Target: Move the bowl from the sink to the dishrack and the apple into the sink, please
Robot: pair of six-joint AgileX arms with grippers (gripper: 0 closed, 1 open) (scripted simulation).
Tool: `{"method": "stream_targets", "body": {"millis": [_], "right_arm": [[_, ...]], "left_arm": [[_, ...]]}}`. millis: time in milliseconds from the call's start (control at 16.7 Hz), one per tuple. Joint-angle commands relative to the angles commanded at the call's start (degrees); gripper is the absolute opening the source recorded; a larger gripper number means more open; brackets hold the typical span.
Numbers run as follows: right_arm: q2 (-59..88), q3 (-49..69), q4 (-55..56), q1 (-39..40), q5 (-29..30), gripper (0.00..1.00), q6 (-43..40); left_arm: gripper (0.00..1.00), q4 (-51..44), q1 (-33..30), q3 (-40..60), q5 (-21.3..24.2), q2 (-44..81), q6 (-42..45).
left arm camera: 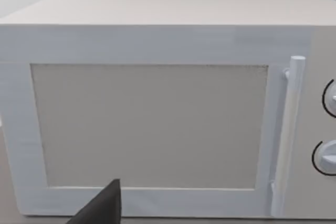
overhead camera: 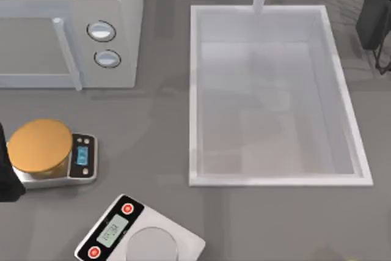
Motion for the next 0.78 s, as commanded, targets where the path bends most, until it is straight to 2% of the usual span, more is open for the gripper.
{"method": "stream_targets", "body": {"millis": [540, 780], "right_arm": [[0.5, -1.7, 3.0, -1.7, -0.3, 0.00, -1.4], [7.2, -5.9, 11.5, -0.4, 1.1, 0.00, -1.5]], "left_arm": [[1.00, 0.0, 0.0, 0.0, 0.0, 0.0, 0.0], [1.00, 0.0, 0.0, 0.0, 0.0, 0.0, 0.0]]}}
